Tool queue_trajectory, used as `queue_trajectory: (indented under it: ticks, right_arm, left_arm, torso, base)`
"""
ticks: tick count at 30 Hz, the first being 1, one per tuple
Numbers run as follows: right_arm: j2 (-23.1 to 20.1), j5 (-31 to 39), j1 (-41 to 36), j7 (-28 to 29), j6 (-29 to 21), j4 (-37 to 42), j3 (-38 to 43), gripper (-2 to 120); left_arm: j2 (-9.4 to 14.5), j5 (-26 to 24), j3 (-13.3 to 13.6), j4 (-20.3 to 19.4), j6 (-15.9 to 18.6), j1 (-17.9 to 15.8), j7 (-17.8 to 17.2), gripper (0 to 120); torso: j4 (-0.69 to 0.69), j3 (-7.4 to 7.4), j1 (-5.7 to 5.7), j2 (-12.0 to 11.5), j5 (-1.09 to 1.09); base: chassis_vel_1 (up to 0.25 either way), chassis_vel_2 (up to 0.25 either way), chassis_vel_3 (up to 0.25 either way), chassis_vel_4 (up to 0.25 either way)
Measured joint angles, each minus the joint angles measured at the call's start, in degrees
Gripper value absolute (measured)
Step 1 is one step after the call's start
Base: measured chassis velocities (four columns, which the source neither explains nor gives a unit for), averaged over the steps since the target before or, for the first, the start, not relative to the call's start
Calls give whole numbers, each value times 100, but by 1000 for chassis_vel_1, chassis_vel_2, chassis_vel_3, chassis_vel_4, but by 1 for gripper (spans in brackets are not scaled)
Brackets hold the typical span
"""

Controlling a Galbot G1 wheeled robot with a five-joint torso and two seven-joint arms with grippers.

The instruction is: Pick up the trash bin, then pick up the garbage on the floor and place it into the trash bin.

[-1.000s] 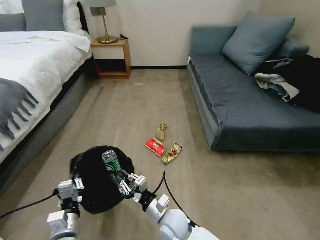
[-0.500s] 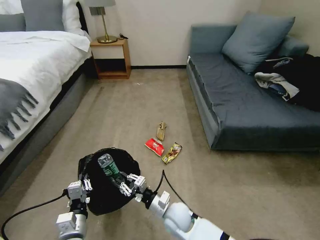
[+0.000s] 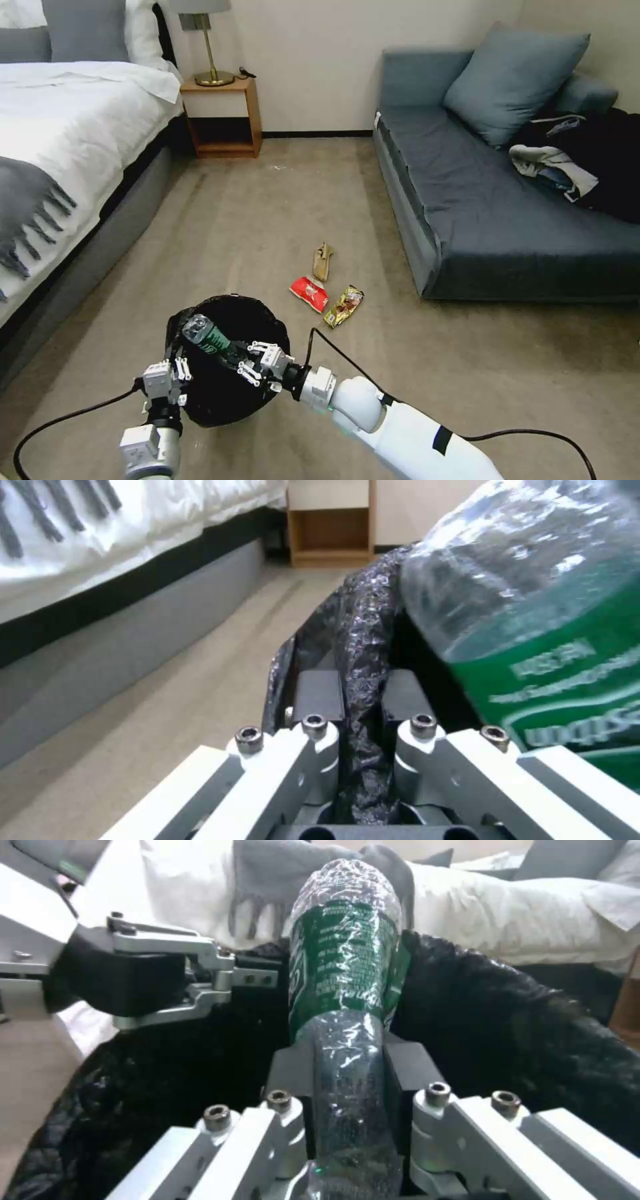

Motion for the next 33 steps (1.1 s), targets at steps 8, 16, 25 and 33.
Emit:
queue_trajectory:
  ticks: [8,16,25,33]
  right_arm:
    - [9,24,-9,135,-53,-21,9,48]
    - [-41,156,-97,169,-79,71,175,77]
    - [-229,205,-480,304,-23,425,670,100]
    - [-401,-29,-1431,1004,189,1055,1785,100]
  left_arm:
    - [23,-50,17,0,-27,-21,65,7]
    - [37,-73,-2,0,-69,-12,85,7]
    - [87,-111,-153,-45,-132,21,86,7]
    - [227,-133,-475,-26,-136,-128,29,7]
  torso:
    - [0,0,0,0,0]
    - [0,0,0,0,0]
    - [1,0,0,0,0]
    - [1,0,0,0,1]
  base:
    - [0,0,0,0]
    - [0,0,0,0]
    - [0,0,0,0]
    - [0,0,0,0]
